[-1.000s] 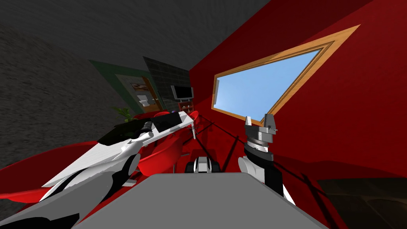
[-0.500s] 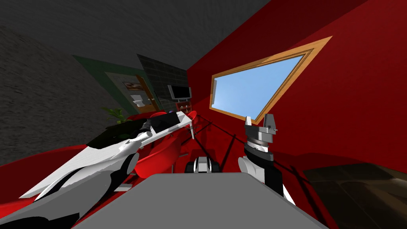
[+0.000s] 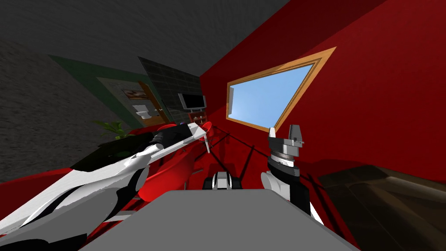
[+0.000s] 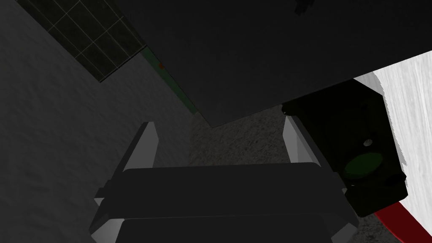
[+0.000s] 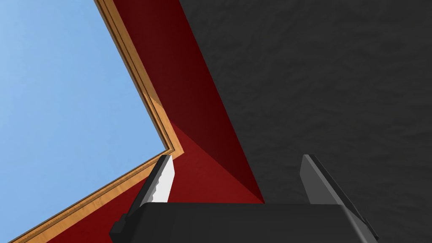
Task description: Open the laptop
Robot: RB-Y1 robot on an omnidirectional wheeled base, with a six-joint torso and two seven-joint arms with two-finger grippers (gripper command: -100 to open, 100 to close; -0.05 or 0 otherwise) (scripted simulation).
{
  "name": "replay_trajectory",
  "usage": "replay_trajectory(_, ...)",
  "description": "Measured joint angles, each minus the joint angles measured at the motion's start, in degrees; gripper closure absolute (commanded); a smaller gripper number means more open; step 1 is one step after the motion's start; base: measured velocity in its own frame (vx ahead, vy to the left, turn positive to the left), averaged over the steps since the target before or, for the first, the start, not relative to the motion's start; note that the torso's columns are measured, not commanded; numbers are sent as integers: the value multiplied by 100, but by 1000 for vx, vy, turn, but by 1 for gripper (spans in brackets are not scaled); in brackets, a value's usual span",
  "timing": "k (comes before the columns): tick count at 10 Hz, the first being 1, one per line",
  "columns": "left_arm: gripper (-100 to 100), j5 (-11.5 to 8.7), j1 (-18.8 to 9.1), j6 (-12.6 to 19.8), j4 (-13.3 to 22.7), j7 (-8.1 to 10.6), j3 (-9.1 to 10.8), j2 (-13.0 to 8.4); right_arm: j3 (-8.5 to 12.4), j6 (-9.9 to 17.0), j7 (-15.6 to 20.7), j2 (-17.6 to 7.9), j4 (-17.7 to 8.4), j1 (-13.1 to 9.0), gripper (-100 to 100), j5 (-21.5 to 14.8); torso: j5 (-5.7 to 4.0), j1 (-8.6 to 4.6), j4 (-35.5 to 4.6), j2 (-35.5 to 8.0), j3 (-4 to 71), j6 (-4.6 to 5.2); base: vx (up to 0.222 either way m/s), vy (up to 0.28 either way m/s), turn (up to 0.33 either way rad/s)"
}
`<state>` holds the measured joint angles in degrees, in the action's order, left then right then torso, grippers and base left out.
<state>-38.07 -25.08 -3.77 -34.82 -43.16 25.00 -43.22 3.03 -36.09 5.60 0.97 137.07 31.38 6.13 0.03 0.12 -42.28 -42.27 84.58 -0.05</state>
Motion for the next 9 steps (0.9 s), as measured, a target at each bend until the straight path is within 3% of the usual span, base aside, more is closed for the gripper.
replay_trajectory(1,-100,-91,-79,35,188,48,-108,-136,0,0,0,0,0,0,0,0,1,-3,0,0,0,7,-6,-53,-141)
replay_trajectory(3,-100,-199,-71,319,224,-80,45,-260,0,0,0,0,0,-1,0,0,-5,-21,0,-2,-1,6,-1,-78,-162)
replay_trajectory(5,-100,-569,-153,320,655,147,-504,-625,0,0,0,0,0,0,0,0,-4,-17,1,2,1,4,14,-75,-68)
replay_trajectory(7,-100,-409,-76,536,444,-60,-90,-517,0,0,0,0,0,0,0,0,3,7,-1,-5,-3,2,9,-27,-69)
replay_trajectory(8,-100,-751,-131,477,758,71,-546,-786,0,0,0,0,0,0,0,0,0,-4,-1,-1,0,7,19,-42,-81)
replay_trajectory(9,-100,-606,-107,587,677,15,-337,-744,0,0,0,0,0,0,0,0,-2,-15,1,2,0,5,11,-26,5)
